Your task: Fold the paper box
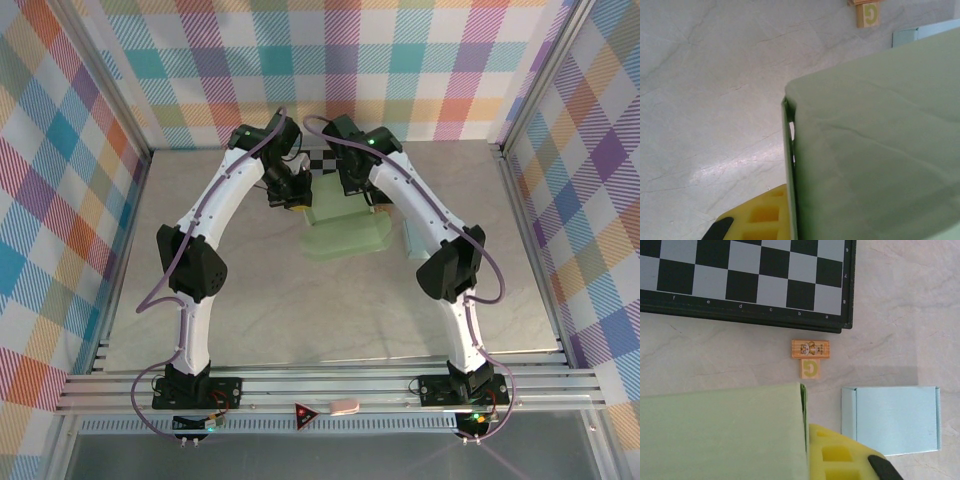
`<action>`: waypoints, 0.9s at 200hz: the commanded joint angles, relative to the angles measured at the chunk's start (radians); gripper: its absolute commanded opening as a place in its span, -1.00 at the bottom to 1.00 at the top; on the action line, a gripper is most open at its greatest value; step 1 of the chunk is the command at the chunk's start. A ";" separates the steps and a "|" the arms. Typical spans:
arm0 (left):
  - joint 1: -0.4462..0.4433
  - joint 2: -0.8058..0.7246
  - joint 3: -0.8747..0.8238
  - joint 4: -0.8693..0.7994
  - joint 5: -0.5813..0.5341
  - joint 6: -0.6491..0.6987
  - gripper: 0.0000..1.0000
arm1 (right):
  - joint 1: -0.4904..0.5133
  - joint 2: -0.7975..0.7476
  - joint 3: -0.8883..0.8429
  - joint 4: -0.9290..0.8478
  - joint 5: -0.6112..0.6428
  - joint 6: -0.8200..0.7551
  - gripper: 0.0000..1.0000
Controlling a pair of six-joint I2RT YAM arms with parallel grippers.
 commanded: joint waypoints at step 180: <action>-0.023 -0.174 -0.696 0.626 0.008 -0.115 -0.90 | 0.051 -0.160 -0.602 0.296 -0.095 0.217 -1.00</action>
